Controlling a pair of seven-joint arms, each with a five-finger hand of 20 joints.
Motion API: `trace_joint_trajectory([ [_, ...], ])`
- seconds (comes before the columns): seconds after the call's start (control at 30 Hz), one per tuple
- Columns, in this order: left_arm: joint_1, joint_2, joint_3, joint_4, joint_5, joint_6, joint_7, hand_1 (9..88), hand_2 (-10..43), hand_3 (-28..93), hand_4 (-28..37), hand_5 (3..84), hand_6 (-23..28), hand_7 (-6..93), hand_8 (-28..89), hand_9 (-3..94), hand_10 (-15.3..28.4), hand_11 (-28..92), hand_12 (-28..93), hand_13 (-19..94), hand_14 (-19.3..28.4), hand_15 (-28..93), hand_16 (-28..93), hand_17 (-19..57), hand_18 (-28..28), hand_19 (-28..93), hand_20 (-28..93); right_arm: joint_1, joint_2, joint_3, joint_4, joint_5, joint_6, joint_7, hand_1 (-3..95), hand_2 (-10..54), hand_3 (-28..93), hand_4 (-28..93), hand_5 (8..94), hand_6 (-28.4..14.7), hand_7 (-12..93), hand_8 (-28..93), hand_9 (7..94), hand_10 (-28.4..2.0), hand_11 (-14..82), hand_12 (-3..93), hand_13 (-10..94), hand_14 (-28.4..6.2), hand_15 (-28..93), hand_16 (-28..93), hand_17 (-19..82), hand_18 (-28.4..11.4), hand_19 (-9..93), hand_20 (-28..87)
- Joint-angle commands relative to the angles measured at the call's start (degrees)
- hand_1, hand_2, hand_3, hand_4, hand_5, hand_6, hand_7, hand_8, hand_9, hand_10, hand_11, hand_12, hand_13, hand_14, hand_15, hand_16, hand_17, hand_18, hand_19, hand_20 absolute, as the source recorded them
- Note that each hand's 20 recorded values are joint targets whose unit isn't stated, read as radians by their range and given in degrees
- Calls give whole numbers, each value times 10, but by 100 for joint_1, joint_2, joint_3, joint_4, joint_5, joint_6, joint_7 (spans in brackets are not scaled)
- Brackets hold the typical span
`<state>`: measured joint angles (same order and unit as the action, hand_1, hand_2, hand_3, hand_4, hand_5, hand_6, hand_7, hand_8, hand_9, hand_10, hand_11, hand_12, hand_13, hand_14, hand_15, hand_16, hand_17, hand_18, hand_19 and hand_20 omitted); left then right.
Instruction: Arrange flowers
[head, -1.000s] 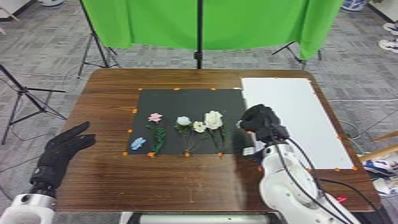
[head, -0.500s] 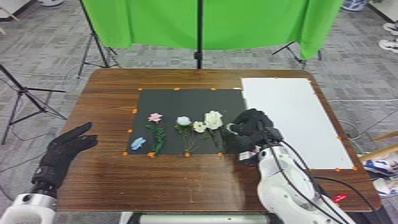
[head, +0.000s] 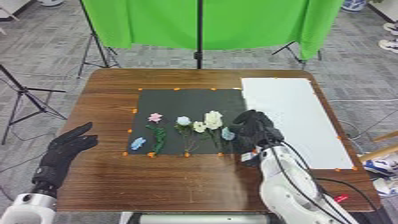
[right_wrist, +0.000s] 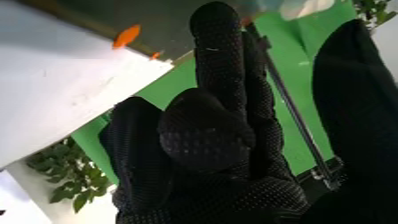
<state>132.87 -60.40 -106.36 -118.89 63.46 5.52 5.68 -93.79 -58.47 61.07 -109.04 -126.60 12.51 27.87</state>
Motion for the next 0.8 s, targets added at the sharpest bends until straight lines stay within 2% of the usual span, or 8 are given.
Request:
trace_joint_trajectory([
  [0.03,-31,77,5,14,65,8,60,309,81,685,-126,384,61,86,-58,439,145,198,99,364,190,187,-14,50,132,146,139,-785,412,1481,-881,2085,363,-1324,342,-95,665,-177,655,-1,166,-89,791,-123,230,231,850,-46,632,352,564,-169,932,567],
  [0.17,-85,115,25,11,105,26,148,310,81,684,-128,387,62,87,-58,440,145,199,99,366,190,187,-15,52,131,145,139,-1539,368,2341,-1038,4380,16,-2579,262,-54,677,-148,652,-7,171,-90,724,-148,192,219,720,-106,542,311,404,-184,814,473],
  [0.23,-124,87,79,13,109,57,205,310,81,683,-131,390,63,87,-58,440,145,200,99,367,190,187,-16,52,131,145,139,-1876,241,2699,-922,5631,-787,-3108,224,-35,698,-150,643,-10,173,-93,683,-159,160,210,635,-146,426,275,311,-194,670,466],
  [0.3,-152,79,136,14,115,47,236,307,83,681,-134,393,63,89,-58,442,145,201,99,370,190,189,-16,55,129,145,139,-2090,41,3002,-769,6680,-1648,-3216,197,-25,712,-154,609,-16,161,-88,625,-163,120,196,566,-161,317,261,256,-190,540,447],
  [0.37,-192,97,170,15,187,-13,235,308,83,679,-140,396,63,90,-58,444,146,201,98,372,190,190,-18,56,128,144,139,-2245,-166,3038,-703,7305,-1636,-3491,161,-12,722,-160,517,-21,119,-75,514,-164,71,180,464,-169,163,284,200,-182,366,385],
  [0.47,-261,86,202,14,326,-61,247,306,83,677,-146,404,62,93,-60,446,147,201,96,374,190,190,-19,58,127,143,139,-2269,-545,3006,-650,7772,-1356,-4066,90,-1,740,-159,383,-17,65,-62,380,-158,34,152,307,-169,64,248,150,-175,164,291],
  [0.63,-396,38,254,-1,442,-160,238,303,82,679,-149,412,63,93,-61,449,147,203,97,374,189,189,-20,59,126,142,139,-2390,-1136,3199,-751,7841,-1311,-4628,33,-8,779,-174,312,1,55,-69,320,-140,14,122,205,-138,-1,198,73,-147,90,233],
  [0.8,-437,-20,225,-66,597,-259,222,302,81,680,-149,416,62,92,-60,451,147,203,98,375,188,189,-19,59,126,141,139,-2600,-1204,3333,-863,7938,-1376,-4745,27,-18,789,-176,310,4,58,-71,321,-139,17,115,194,-136,-11,185,61,-141,85,218],
])
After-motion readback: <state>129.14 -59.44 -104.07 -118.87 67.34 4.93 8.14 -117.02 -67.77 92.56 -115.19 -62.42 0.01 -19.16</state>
